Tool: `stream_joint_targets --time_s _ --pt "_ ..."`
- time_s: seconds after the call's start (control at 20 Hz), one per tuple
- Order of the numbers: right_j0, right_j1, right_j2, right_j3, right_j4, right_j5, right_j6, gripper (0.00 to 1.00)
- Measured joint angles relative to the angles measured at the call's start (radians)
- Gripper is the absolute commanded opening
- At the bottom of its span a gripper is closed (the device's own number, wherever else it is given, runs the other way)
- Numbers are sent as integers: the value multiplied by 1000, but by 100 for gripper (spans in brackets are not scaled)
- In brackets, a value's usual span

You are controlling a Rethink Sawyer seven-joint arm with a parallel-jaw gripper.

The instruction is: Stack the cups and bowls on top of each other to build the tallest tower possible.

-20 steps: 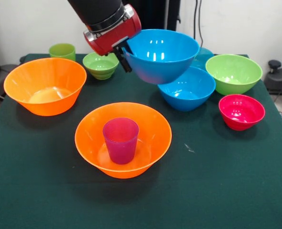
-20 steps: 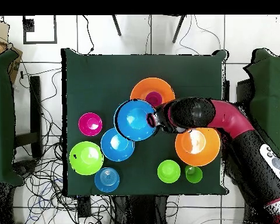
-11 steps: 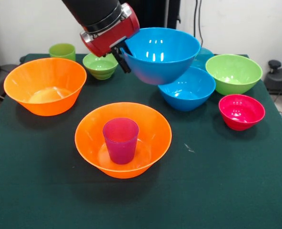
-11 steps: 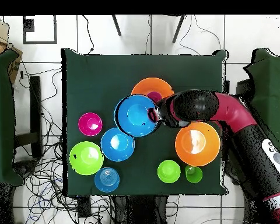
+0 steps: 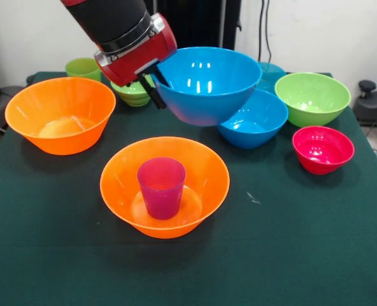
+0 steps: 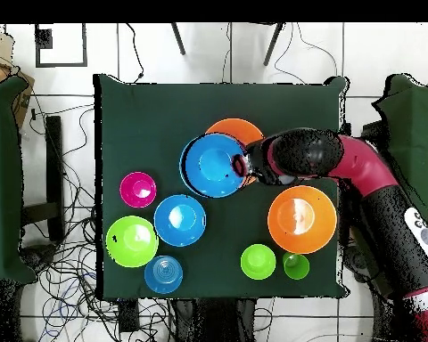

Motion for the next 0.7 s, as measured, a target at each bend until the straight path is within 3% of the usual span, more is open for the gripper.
stream_joint_targets --time_s 0.7 --pt "-5 23 0 -77 0 69 0 0"
